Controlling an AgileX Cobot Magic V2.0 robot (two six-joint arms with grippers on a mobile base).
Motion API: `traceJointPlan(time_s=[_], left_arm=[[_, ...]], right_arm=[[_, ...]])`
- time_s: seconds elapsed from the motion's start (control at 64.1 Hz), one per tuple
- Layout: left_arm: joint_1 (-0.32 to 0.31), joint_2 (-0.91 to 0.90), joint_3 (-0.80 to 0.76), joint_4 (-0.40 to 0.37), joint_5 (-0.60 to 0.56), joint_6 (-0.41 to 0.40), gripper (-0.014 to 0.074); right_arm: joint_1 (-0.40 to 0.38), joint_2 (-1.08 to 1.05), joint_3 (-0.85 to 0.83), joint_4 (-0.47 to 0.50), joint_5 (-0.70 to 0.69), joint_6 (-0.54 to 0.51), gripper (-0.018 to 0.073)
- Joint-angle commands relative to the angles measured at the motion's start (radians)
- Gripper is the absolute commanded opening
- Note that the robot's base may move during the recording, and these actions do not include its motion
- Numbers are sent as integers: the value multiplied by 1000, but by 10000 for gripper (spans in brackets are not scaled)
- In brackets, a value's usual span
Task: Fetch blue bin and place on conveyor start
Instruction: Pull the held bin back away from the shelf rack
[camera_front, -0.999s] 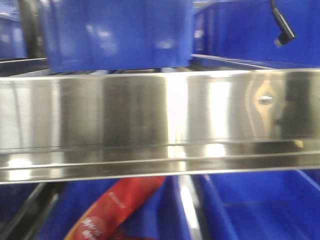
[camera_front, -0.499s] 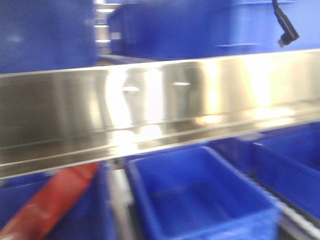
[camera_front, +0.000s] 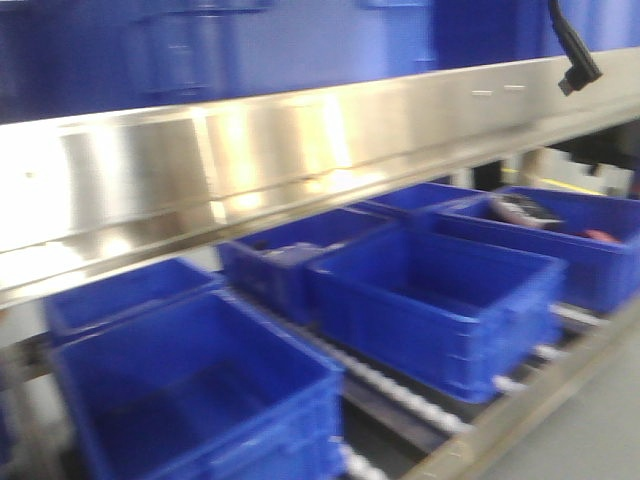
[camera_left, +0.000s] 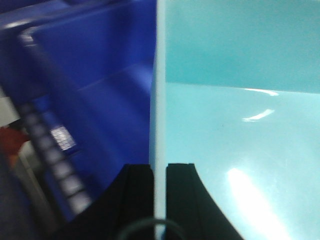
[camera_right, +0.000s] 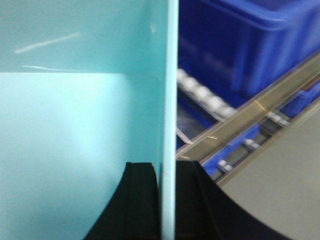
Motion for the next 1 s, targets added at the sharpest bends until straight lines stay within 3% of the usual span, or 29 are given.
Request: traceJointPlan(time_s=[0.0, 0.499, 0.702, 0.983], left_arm=[[0, -18, -16, 28, -33, 0, -111], [0, -18, -16, 28, -33, 0, -111], [0, -18, -16, 28, -33, 0, -111], [0, -18, -16, 28, -33, 0, -111]], right_arm=[[-5, -19, -11, -72, -26, -17, -165], [-5, -19, -11, -115, -39, -17, -165], [-5, -19, -11, -189, -36, -17, -165], [-5, -19, -11, -191, -36, -17, -165]])
